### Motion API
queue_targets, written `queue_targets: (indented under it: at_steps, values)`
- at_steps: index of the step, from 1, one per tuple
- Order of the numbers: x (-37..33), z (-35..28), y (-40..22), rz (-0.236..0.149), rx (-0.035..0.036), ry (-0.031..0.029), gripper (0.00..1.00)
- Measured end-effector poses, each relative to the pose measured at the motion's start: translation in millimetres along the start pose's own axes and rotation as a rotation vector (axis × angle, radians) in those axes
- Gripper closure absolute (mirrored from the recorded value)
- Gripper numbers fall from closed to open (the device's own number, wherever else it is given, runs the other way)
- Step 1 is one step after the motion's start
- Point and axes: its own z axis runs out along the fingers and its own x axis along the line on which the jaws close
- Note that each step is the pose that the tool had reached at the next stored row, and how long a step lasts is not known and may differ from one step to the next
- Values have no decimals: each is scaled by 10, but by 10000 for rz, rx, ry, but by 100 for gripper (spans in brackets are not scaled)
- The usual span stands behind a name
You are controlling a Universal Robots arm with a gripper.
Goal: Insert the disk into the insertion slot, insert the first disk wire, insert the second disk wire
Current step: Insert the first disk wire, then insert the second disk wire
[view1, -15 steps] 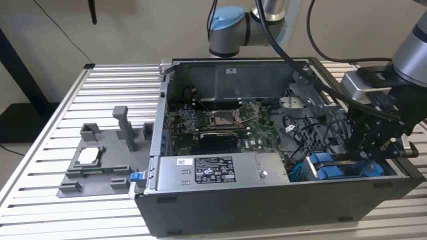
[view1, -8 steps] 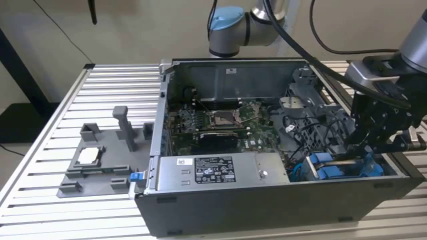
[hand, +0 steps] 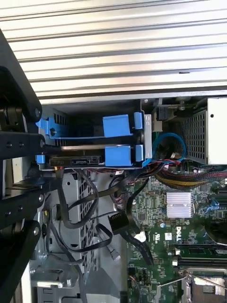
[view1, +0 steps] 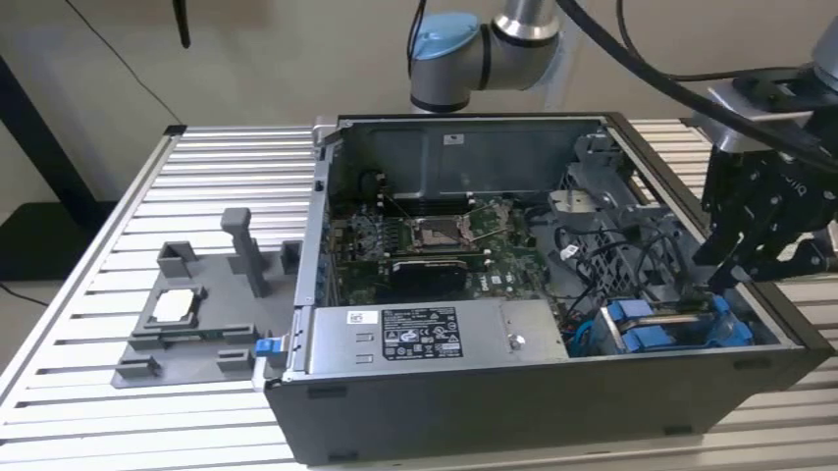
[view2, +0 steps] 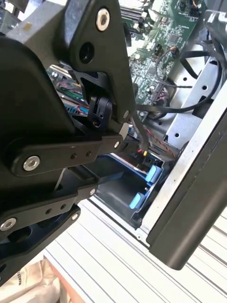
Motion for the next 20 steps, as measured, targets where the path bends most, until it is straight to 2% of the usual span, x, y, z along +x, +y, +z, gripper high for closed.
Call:
queue_targets:
  at_steps: [6, 10, 20]
  values:
    - [-15, -212, -5, 0, 0, 7, 67]
    - [-23, -312, -8, -1, 1, 9, 67]
    - [-36, -329, -8, -1, 0, 12, 67]
